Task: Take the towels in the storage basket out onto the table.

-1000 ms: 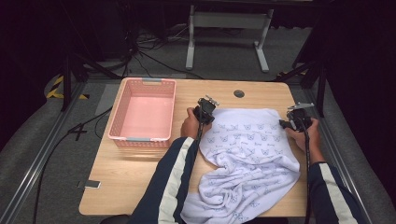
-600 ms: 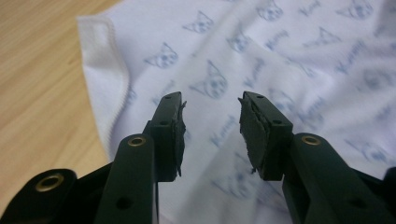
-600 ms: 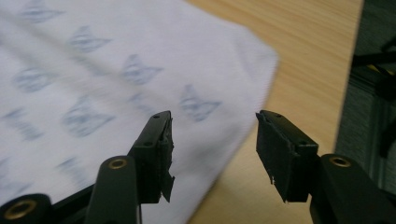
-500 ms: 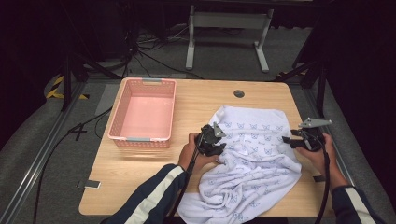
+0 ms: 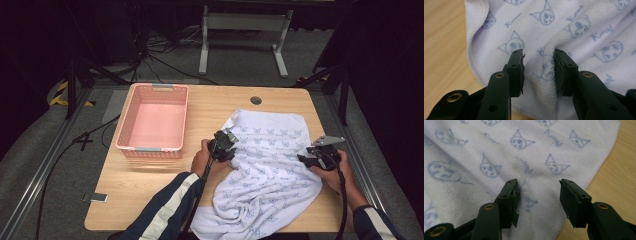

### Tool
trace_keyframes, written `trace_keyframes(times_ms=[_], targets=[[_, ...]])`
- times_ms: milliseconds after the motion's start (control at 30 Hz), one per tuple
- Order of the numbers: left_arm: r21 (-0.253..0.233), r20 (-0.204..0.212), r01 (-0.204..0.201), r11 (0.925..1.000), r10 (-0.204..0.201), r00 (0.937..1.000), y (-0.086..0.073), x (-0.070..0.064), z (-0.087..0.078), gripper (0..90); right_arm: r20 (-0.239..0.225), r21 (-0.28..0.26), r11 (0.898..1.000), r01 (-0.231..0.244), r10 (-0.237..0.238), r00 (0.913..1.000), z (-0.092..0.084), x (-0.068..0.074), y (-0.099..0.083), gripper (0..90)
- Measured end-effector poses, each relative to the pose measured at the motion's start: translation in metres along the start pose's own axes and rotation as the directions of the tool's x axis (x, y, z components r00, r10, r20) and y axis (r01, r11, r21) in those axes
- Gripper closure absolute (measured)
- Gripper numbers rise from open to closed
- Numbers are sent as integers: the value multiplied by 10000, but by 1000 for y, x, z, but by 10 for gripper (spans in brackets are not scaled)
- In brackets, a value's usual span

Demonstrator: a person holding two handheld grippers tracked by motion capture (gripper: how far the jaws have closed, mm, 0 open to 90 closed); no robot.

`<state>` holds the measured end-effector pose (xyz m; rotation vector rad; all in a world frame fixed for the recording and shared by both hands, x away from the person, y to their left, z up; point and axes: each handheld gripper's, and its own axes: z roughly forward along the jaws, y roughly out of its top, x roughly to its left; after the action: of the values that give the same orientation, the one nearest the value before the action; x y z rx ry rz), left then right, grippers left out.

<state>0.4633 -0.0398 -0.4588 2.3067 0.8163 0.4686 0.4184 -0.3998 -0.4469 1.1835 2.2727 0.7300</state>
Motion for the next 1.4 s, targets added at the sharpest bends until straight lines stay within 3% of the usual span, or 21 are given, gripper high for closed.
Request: trace_keyframes(times_ms=[33, 100, 200, 267, 333, 467, 533, 600, 633, 667, 700, 733, 800, 900, 967, 1033, 1067, 1167, 1200, 1300, 1400], targets=[[0, 0, 0, 10000, 0, 10000, 0, 0, 0, 627, 0, 0, 10000, 0, 0, 10000, 0, 0, 0, 488], [7, -33, 435, 9991, -435, 9991, 6, 11, 7, 623, 108, 80, 9995, -318, 317, 9994, 15, -19, 14, 479], [102, -536, 600, 9981, -594, 9968, 20, 23, 20, 622, 467, 208, 9983, -553, 542, 9974, 27, -30, 27, 478], [93, -679, 773, 9970, -765, 9947, 24, 28, 25, 589, 678, 183, 9983, -552, 538, 9962, 33, -32, 33, 478], [138, -830, 1233, 9923, -1217, 9891, 30, 36, 30, 563, 998, 259, 9979, -586, 557, 9935, 38, -33, 40, 478], [97, -904, 1381, 9904, -1367, 9865, 31, 39, 32, 541, 1273, 250, 9972, -710, 672, 9896, 39, -30, 41, 465], [-382, -609, 1165, 9925, -1187, 9911, 32, 34, 21, 507, 1305, 322, 9987, -407, 362, 9908, 33, -26, 39, 454], [-1020, 268, 1050, 9892, -1028, 9943, 32, 27, 3, 464, 1292, -149, 9999, -19, 38, 9916, 20, -23, 35, 465], [-1133, 752, 823, 9901, -741, 9944, 30, 22, -7, 447, 902, -525, 9985, -131, 178, 9958, 8, -22, 34, 462], [-1133, 752, 823, 9901, -741, 9944, 30, 22, -7, 448, 902, -525, 9985, -131, 178, 9958, 8, -22, 34, 462], [-1158, 1024, 347, 9927, -228, 9945, 24, 11, -20, 448, 594, -795, 9965, -276, 323, 9977, -2, -20, 32, 461], [-1004, 1208, -109, 9949, 230, 9924, 18, 1, -30, 453, 181, -1094, 9935, -312, 334, 9993, -18, -13, 28, 460], [-895, 1518, -790, 9929, 919, 9841, 5, -12, -44, 483, -380, -1179, 9928, 198, -244, 9990, -37, 3, 19, 449], [-634, 2001, -1091, 9920, 1197, 9724, -17, -25, -58, 536, -1386, -1025, 9941, 355, -496, 9891, -56, 35, -4, 456], [-259, 2089, -1210, 9923, 1238, 9701, -31, -31, -60, 555, -2096, -621, 9972, 420, -541, 9763, -61, 59, -22, 468], [-125, 2311, -1254, 9920, 1249, 9649, -43, -32, -57, 567, -2090, -272, 9974, 670, -712, 9753, -61, 74, -31, 479], [65, 2196, -1289, 9916, 1244, 9676, -47, -32, -55, 576, -2122, -139, 9978, 651, -666, 9750, -59, 77, -33, 489], [119, 2112, -1142, 9934, 1091, 9713, -47, -27, -50, 574, -1638, 447, 9972, 594, -513, 9852, -48, 73, -36, 500], [169, 1974, -1213, 9925, 1156, 9735, -46, -26, -48, 575, -1874, 415, 9990, 136, -56, 9823, -46, 67, -37, 540], [-41, 1830, -1200, 9928, 1187, 9759, -44, -22, -44, 576, -1392, 345, 9989, -328, 373, 9896, -42, 50, -36, 554], [-105, 1741, -829, 9965, 835, 9812, -39, -19, -39, 576, -944, 285, 9967, -762, 785, 9924, -34, 31, -33, 557]])
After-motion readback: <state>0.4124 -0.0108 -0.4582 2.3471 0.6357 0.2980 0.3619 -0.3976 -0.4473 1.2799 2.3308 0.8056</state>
